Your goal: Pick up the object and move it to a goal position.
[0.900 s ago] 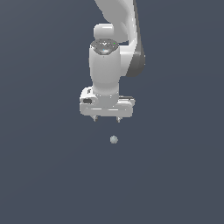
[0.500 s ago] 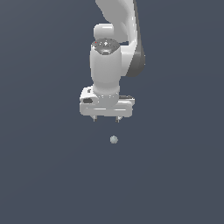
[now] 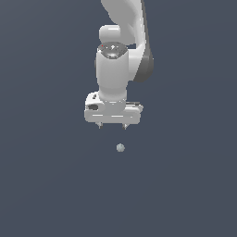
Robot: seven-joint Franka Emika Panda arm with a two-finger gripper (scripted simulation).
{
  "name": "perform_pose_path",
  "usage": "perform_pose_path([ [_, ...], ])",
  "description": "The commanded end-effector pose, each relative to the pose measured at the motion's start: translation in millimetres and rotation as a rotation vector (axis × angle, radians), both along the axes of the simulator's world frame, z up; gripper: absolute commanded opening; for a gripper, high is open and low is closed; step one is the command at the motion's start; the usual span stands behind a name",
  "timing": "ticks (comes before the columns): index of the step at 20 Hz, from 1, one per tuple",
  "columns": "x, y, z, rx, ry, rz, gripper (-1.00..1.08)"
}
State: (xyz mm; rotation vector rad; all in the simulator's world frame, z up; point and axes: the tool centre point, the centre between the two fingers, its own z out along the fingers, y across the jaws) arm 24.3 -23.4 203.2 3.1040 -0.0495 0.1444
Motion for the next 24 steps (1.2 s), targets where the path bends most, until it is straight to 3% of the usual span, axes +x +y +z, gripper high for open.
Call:
perform_pose_path([
  [1, 1, 1, -4, 0.003, 0.003, -0.019, 1.00],
  [9, 5, 9, -31, 0.024, 0.019, -0.142, 1.00],
  [24, 10, 29, -110, 0.058, 0.066, -0.491, 1.00],
])
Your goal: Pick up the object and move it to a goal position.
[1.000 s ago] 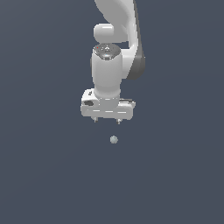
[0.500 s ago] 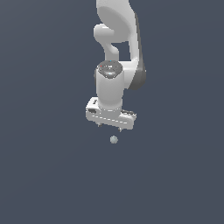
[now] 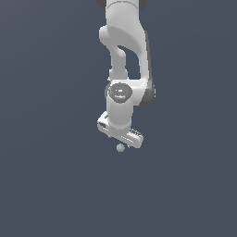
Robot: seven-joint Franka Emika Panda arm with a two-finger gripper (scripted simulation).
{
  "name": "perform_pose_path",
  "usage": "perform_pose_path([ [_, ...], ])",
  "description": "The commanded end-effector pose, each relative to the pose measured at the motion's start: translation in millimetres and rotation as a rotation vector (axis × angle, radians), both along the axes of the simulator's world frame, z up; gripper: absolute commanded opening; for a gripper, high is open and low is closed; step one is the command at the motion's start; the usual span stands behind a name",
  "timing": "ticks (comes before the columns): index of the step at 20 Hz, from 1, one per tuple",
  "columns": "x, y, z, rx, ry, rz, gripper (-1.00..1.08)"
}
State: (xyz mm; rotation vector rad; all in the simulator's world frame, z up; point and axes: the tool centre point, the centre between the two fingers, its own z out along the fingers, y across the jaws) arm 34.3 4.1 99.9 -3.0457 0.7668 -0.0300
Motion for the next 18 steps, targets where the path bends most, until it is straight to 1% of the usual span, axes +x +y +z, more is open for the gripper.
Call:
perform_pose_path([
  [1, 0, 2, -10, 0.002, 0.006, -0.046, 1.00],
  [9, 0, 6, -27, 0.005, 0.017, -0.123, 1.00],
  [15, 0, 7, -30, 0.005, 0.019, -0.124, 1.00],
  [18, -1, 7, -37, 0.005, 0.018, -0.125, 1.00],
])
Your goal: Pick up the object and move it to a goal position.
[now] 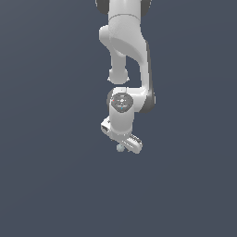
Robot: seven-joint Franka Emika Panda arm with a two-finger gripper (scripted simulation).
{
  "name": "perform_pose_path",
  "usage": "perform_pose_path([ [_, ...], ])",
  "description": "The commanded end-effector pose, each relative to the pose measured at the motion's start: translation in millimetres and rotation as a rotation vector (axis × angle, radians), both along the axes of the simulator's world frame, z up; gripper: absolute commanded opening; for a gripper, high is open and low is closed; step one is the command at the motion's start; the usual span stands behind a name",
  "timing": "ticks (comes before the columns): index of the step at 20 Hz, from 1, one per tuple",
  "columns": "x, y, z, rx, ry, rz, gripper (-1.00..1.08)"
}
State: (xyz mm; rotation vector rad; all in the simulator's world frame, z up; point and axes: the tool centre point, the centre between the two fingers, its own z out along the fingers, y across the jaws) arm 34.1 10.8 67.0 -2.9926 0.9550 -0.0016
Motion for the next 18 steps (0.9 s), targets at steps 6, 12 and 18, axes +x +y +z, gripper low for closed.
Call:
perform_pose_path([
  [6, -1, 0, -34, 0.000, 0.001, -0.003, 1.00],
  [12, 0, 0, -46, 0.000, 0.001, -0.004, 1.00],
  [18, 0, 0, -46, 0.000, 0.001, -0.004, -1.00],
])
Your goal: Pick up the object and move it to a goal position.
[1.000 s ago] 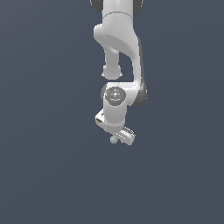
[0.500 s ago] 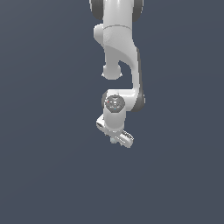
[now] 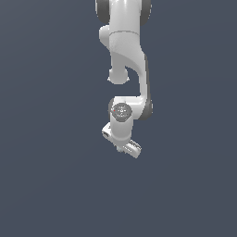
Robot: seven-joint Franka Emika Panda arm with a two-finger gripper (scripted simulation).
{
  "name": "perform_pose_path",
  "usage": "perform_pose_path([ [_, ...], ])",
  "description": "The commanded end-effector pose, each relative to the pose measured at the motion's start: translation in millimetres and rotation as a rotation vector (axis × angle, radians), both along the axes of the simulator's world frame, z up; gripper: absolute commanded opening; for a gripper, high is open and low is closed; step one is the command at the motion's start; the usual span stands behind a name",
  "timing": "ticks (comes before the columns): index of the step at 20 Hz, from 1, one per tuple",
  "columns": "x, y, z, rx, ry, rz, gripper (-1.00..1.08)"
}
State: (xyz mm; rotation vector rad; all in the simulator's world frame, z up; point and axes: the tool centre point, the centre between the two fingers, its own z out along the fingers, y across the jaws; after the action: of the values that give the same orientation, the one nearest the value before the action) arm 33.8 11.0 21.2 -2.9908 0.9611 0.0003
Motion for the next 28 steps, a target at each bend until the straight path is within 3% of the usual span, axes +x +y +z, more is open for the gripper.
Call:
perform_pose_path([
  [1, 0, 0, 0, 0.000, 0.000, 0.000, -1.00],
  [15, -4, 1, 21, 0.000, 0.000, 0.000, -1.00],
  [21, -10, 3, 61, 0.000, 0.000, 0.000, -1.00],
  [28, -22, 6, 135, 0.001, 0.000, -0.001, -1.00],
])
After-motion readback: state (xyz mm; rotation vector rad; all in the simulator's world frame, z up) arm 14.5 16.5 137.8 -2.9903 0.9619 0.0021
